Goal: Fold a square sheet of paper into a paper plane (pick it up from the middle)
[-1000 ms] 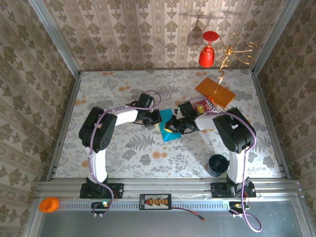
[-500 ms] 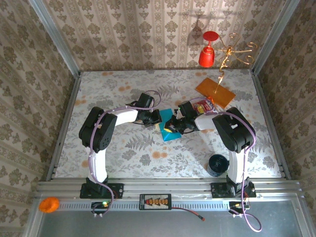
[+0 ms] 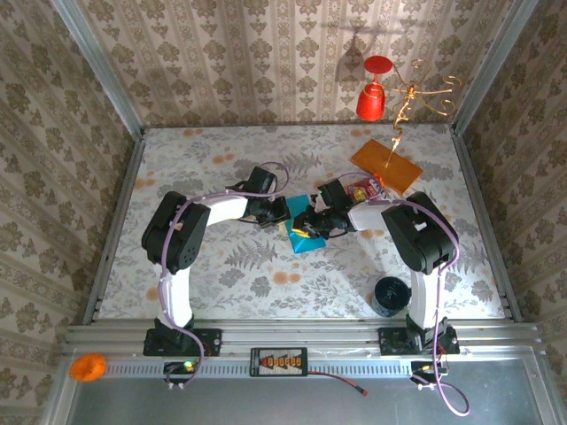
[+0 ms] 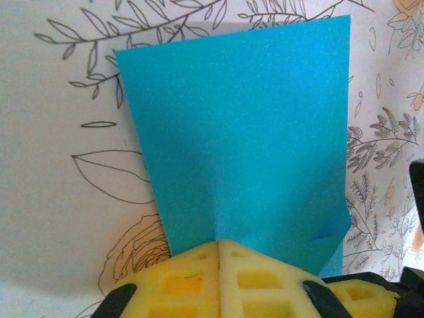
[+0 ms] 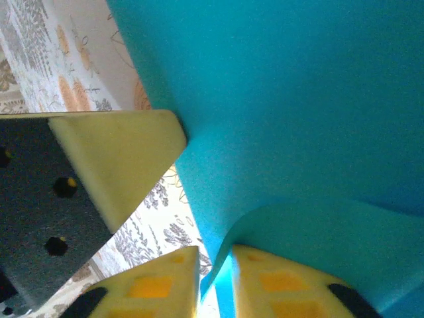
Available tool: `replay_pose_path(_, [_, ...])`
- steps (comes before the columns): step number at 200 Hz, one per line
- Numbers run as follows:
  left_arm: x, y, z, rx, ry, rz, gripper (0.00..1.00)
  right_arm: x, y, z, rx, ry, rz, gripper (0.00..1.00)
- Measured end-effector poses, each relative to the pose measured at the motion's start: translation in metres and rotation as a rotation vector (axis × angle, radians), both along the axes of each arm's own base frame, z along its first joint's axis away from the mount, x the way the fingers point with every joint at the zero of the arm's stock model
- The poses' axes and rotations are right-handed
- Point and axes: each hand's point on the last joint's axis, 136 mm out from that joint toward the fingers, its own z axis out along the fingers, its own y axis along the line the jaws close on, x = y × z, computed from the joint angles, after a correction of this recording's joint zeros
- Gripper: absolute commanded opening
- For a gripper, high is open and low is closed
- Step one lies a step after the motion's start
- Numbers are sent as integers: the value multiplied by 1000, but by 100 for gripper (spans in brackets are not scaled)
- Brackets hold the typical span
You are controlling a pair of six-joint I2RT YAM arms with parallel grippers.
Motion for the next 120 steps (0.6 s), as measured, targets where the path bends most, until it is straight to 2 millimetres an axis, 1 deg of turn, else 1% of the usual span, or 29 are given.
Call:
replay_pose_path(24, [1,6,5,26,-13,20,10,0,2,2,4,-5,13,30])
replay_pose_path(44, [7,17,22,29,-55,57,10,0,2,3,4,-1,15,33])
replay_pose_path(59, [10,30,36,26,-88,97,10,0,3,4,6,2,16,35])
replay_pose_path(70, [11,36,43,25,-102,118,9,1,3,4,7,2,18,36])
replay_pose_path(79, [13,41,46,25,-112,131,9,1,3,5,7,2,19,39])
replay_pose_path(100, [10,40,47,25,-115,130,9,1,4,6,10,1,23,40])
replay_pose_path(120, [3,33,45,26,-110,108,6,1,3,6,8,0,24,35])
